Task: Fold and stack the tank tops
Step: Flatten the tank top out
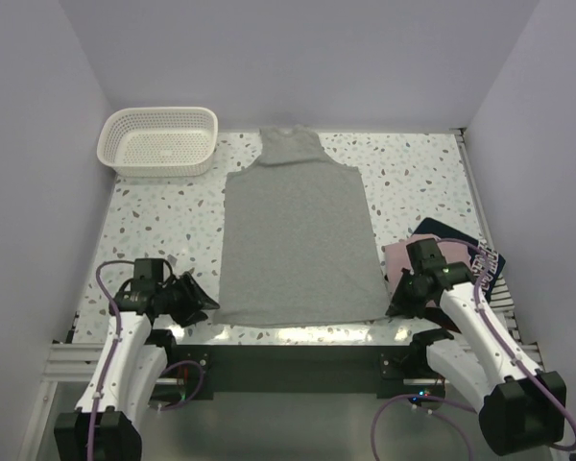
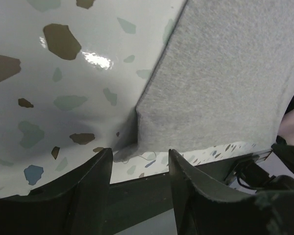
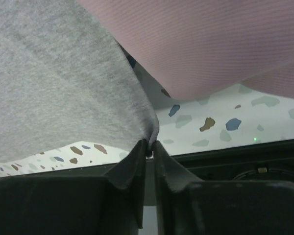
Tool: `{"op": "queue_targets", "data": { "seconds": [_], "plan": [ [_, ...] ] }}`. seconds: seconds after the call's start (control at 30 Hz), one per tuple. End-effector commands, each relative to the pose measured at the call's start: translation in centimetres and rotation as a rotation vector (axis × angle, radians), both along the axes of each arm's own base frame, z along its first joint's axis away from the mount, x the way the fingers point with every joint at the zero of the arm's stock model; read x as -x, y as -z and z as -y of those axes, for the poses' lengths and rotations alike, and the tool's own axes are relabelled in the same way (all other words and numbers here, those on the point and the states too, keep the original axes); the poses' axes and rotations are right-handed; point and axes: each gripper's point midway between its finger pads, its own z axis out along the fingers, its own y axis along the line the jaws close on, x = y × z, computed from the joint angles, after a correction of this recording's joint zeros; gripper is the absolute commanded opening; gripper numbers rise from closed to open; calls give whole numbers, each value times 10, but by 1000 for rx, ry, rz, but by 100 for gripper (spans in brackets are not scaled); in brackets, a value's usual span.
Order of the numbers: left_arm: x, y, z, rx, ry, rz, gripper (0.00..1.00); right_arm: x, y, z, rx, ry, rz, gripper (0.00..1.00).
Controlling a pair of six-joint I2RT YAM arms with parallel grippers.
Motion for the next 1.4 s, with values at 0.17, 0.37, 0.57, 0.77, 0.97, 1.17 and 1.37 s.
{"op": "queue_targets", "data": {
  "seconds": [0.17, 0.37, 0.57, 0.77, 0.97, 1.17, 1.37],
  "plan": [
    [-20, -40, 8, 4, 105, 149, 59, -4, -31, 9, 51, -14, 30, 44],
    [-89, -81, 0, -34, 53, 307, 58, -40, -76, 2, 39, -52, 207, 50],
    [-185, -101, -20, -140, -14, 421, 55, -86, -100, -93, -9, -212, 408, 49],
    [-233, -151, -46, -298, -16, 514, 53, -86, -104, -246, 23, -481, 508, 45],
    [-239, -222, -82, -423, -159, 590, 55, -43, -95, -366, -64, -678, 508, 33],
    [-242, -264, -80, -373, -202, 655, 55, 3, -63, -422, -75, -787, 455, 30],
    [-243, -271, -75, -341, -188, 673, 55, 15, -38, -442, -45, -815, 428, 27]
  ]
}}
